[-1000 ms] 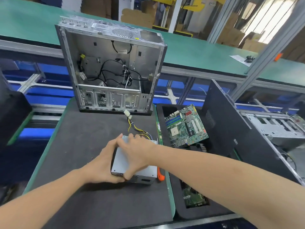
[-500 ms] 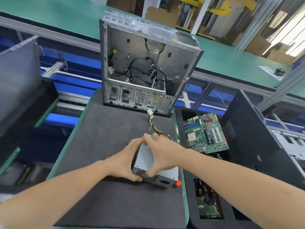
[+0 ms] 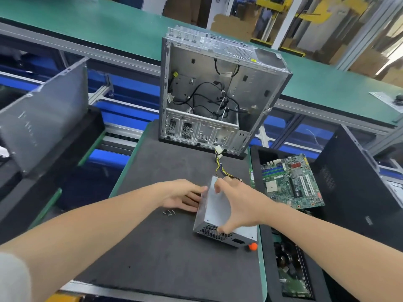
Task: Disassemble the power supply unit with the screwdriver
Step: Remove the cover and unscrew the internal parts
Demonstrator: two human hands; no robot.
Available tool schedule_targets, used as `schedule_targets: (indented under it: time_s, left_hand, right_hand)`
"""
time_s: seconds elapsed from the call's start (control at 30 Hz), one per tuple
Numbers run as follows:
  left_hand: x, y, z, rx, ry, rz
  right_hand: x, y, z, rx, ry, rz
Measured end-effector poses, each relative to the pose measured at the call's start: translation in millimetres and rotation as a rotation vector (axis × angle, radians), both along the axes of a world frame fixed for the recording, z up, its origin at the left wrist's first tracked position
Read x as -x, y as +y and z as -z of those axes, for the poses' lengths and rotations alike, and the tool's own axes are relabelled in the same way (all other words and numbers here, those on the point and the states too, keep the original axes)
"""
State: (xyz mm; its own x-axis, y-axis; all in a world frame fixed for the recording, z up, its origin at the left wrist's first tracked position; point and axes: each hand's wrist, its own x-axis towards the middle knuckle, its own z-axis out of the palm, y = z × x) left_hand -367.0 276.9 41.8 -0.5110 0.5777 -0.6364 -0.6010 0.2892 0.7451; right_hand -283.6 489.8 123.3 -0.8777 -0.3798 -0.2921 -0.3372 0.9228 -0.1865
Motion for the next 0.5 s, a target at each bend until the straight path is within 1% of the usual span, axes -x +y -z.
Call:
schedule_targets:
  time_s: [0.07, 0.1, 0.13, 0.23, 0.33, 0.4, 0.5]
  left_hand:
    - [-2.4, 3.1, -1.2, 0.039, -0.013, -0.014]
    - [-3.5, 2.6, 0.3, 0.033, 0.006, -0.002]
    - [-4.7, 0.6, 1.8, 0.017, 0.066, 0.031]
    - [-9.8, -10.7, 2.1, -0.029, 0.372, 0.227]
    - [-13.8, -14.4, 4.7, 0.025, 0.691, 0.426]
    - [-18.8, -11.6, 5.9, 0.107, 0.832, 0.489]
    - [-24.7, -6.7, 12.3, 0.177, 0.987, 0.501]
  right_hand:
    - [-3.6, 1.5, 1.2, 0.008, 0.017, -0.006]
    - [-4.7, 2.7, 1.3, 0.017, 0.022, -0.006]
    - [-4.8, 4.0, 1.0, 0.027, 0.023, -0.008]
    - [-2.9, 8.2, -1.9, 0.042, 0.013, -0.017]
    - [-1.0, 10.3, -3.4, 0.065, 0.01, -0.013]
    - [-0.8, 10.0, -3.6, 0.074, 0.015, -0.011]
    - [-1.4, 9.5, -3.8, 0.073, 0.015, -0.025]
